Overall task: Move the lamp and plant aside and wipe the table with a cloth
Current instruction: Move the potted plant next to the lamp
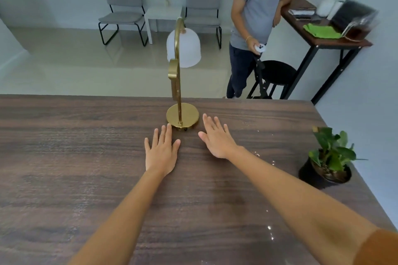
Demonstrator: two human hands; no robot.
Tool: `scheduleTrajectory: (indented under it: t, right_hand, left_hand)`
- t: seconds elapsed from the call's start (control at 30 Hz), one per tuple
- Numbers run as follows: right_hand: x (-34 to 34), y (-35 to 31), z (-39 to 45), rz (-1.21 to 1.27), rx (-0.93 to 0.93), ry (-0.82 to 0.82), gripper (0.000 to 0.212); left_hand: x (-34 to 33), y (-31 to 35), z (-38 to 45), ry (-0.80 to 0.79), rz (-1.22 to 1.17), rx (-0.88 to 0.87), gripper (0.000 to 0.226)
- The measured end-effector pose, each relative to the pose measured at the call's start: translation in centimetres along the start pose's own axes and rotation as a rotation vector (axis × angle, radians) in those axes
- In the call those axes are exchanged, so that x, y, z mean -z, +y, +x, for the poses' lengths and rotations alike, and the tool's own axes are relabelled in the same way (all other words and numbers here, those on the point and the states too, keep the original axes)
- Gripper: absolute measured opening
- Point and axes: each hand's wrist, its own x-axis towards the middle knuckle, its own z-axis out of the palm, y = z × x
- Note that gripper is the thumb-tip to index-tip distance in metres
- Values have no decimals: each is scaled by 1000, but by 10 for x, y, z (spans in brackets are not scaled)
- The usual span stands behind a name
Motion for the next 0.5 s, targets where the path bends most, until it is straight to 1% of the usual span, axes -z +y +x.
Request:
scheduleTrajectory:
  t: [0.07, 0.13, 0.2, 0.27, 0.33, 0.4, 0.47, 0.5]
  right_hand:
    - [2, 12, -40, 59, 37, 65, 64]
    - [0, 28, -87, 140, 83, 143, 63]
    - [-4, 49, -137, 225, 107, 217, 60]
    - [-11, 75, -185, 247, 68, 296, 52]
    - [-20, 105, -228, 239, -33, 460, 37]
    - [-24, 133, -260, 289, -198, 650, 18]
    - [-21, 158, -278, 394, -381, 757, 11]
    - [-19, 170, -281, 458, -440, 808, 14]
  left_hand:
    - [-6, 14, -25, 29, -47, 18, 65]
    - [-11, 34, -50, 76, -124, -14, 64]
    - [-14, 62, -72, 99, -177, -120, 64]
    - [-18, 96, -92, 90, -215, -274, 63]
    - [-23, 134, -107, 54, -286, -440, 62]
    - [-32, 171, -115, 6, -368, -585, 59]
    - [-43, 206, -119, -68, -473, -641, 58]
    - [-49, 221, -120, -121, -541, -628, 58]
